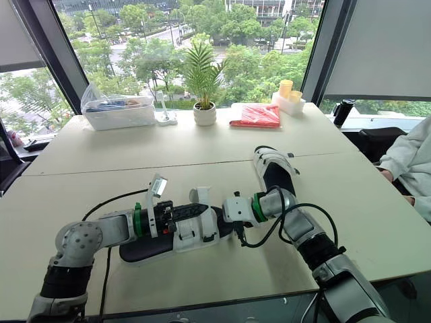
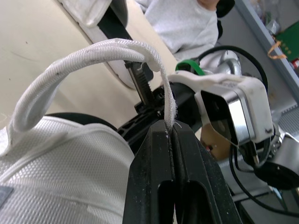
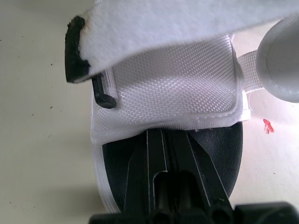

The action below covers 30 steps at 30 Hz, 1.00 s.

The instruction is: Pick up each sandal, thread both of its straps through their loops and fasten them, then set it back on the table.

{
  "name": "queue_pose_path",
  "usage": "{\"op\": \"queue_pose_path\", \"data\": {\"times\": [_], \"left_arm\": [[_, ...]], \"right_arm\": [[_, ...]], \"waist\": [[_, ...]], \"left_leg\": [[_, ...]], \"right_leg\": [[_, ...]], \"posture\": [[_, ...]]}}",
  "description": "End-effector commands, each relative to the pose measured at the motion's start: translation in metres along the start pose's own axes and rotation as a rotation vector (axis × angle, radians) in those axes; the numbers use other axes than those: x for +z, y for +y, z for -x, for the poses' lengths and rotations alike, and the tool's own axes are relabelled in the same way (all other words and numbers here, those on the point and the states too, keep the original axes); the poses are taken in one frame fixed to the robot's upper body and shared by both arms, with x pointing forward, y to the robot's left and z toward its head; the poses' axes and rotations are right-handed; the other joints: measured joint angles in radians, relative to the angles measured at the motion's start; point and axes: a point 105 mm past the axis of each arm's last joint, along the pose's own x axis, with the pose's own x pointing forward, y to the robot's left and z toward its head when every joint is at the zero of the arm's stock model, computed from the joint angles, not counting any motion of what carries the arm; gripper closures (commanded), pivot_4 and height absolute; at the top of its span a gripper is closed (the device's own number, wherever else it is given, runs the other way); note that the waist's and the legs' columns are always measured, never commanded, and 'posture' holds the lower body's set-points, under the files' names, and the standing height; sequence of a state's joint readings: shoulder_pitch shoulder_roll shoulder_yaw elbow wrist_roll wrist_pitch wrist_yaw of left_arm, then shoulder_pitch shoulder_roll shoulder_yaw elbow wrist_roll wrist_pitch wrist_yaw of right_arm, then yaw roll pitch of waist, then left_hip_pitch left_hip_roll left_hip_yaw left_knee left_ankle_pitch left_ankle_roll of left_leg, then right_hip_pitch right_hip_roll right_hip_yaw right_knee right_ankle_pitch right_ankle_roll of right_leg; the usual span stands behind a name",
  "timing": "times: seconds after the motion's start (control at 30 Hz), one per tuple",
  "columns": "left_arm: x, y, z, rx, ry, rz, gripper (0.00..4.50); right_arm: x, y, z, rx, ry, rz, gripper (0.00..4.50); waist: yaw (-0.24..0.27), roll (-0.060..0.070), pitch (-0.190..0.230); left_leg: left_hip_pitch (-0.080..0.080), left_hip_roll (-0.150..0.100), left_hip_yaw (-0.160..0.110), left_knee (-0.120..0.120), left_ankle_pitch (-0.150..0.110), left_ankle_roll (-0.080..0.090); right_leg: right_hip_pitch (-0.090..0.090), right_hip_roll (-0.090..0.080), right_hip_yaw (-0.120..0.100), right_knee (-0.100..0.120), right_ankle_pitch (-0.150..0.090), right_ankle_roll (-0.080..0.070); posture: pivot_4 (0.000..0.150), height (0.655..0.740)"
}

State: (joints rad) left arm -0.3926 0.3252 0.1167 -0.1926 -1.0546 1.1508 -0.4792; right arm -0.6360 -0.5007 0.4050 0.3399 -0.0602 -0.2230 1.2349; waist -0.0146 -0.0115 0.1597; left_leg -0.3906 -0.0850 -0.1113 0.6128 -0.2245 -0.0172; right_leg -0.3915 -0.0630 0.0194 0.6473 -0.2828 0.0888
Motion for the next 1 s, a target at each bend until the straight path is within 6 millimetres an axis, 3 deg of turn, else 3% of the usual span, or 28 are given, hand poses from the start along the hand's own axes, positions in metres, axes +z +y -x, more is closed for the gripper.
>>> {"op": "queue_pose_path", "data": {"times": [0.03,0.5,1.0], "left_arm": [[0.019,-0.002,0.002,0.001,-0.104,0.001,4.48],[0.013,-0.006,0.004,-0.015,-0.132,0.104,4.48],[0.003,-0.009,0.006,-0.004,-0.102,0.101,4.48]], "right_arm": [[-0.012,0.014,-0.009,0.061,0.045,-0.036,4.5],[-0.012,0.015,-0.009,0.066,0.046,-0.037,4.5],[-0.011,0.016,-0.01,0.067,0.044,-0.04,4.5]], "waist": [[0.0,0.0,0.0],[0.0,0.0,0.0],[0.0,0.0,0.0]], "left_leg": [[0.0,0.0,0.0,0.0,0.0,0.0],[0.0,0.0,0.0,0.0,0.0,0.0],[0.0,0.0,0.0,0.0,0.0,0.0]], "right_leg": [[0.0,0.0,0.0,0.0,0.0,0.0],[0.0,0.0,0.0,0.0,0.0,0.0],[0.0,0.0,0.0,0.0,0.0,0.0]], "posture": [[0.15,0.74],[0.15,0.74],[0.15,0.74]]}}
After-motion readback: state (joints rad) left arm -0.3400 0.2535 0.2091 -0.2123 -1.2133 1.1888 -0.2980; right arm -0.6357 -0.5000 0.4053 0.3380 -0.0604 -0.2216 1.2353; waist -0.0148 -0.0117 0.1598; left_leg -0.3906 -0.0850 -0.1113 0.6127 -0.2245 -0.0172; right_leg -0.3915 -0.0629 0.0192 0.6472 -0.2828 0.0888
